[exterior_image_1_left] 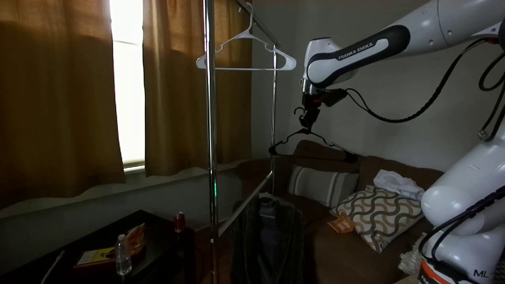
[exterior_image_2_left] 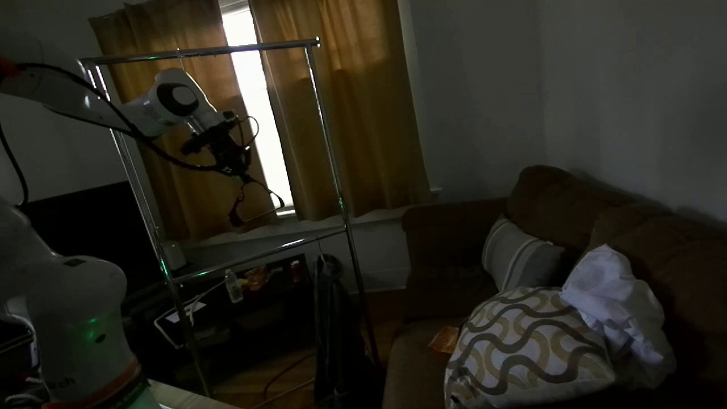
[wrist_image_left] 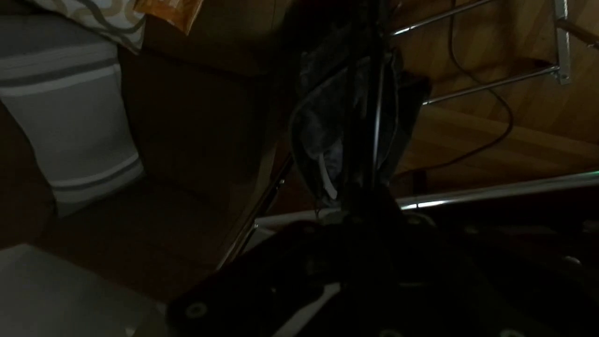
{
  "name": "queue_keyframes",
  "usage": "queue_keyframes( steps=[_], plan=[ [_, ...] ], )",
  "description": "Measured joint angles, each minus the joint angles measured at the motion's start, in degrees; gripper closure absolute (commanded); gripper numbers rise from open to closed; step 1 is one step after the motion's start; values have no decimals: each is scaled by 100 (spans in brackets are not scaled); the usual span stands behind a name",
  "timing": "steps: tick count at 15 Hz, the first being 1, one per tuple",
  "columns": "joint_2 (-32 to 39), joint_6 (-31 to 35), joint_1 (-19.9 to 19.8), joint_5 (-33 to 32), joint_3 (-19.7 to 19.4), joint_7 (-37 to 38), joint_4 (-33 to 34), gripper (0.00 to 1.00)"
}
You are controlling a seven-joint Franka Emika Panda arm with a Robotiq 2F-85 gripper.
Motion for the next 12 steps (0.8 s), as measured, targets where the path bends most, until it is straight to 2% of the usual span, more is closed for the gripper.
queue_keyframes(
  steps=[5, 7, 8, 12],
  plan=[
    [55, 579, 27, 29, -217, -685, 515, 98],
    [108, 726, 54, 38, -230, -808, 760, 98],
    [146, 782, 83, 44, -230, -843, 892, 92],
    [294, 839, 166, 57, -228, -846, 1206, 92]
  ],
)
